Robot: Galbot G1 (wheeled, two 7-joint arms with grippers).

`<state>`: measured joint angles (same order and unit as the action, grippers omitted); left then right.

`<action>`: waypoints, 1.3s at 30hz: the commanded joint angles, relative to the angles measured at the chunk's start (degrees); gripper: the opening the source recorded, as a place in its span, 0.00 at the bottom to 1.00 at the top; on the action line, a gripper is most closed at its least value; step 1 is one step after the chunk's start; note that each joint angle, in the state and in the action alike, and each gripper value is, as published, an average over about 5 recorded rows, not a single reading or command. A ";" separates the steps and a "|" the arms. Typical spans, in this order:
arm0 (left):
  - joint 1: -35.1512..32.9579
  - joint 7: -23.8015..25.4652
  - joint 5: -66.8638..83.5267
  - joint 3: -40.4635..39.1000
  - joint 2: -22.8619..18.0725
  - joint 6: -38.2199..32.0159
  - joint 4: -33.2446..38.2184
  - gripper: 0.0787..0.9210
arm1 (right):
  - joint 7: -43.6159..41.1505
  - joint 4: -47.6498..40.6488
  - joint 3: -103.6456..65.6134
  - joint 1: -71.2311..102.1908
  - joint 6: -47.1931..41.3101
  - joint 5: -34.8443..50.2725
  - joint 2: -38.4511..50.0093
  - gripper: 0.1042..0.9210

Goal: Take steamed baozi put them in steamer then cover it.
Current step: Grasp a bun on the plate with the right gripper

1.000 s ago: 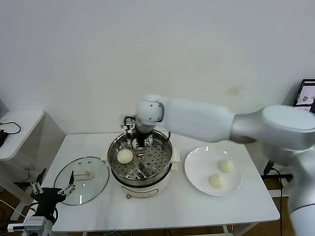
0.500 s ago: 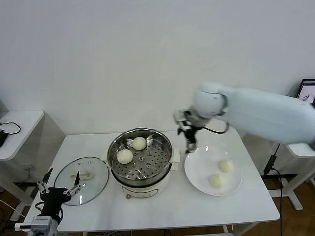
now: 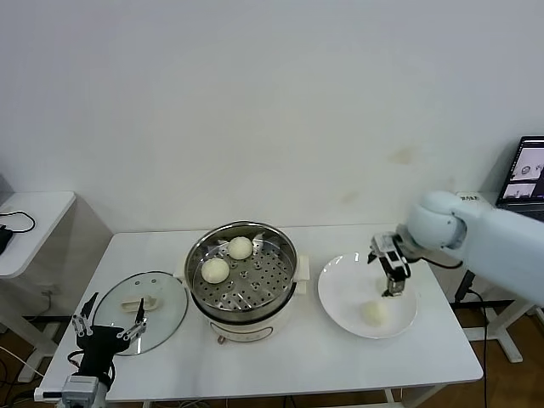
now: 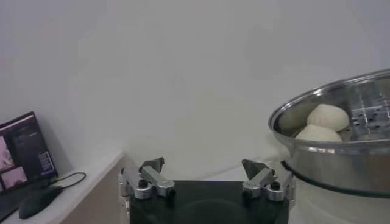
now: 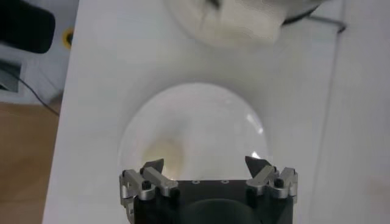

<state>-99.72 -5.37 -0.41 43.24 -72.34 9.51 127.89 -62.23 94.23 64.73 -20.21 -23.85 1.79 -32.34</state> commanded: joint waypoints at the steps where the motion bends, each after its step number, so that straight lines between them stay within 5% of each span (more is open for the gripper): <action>1: -0.56 0.04 -0.74 0.14 -0.21 0.28 0.51 0.88 | -0.31 -3.33 -11.08 18.40 3.13 -9.29 2.54 0.88; 25: -0.69 0.14 -0.41 1.82 -0.35 0.24 -0.64 0.88 | 2.70 -16.64 -17.71 27.70 3.88 -11.79 -8.88 0.87; 39: -0.61 0.07 -0.28 1.84 -0.45 0.13 -0.84 0.88 | 0.68 -15.44 -17.55 24.72 2.96 -10.60 -7.97 0.61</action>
<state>-100.33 -5.28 -0.69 45.02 -72.85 9.72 127.15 -60.38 79.03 47.60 5.45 -20.78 -9.05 -39.99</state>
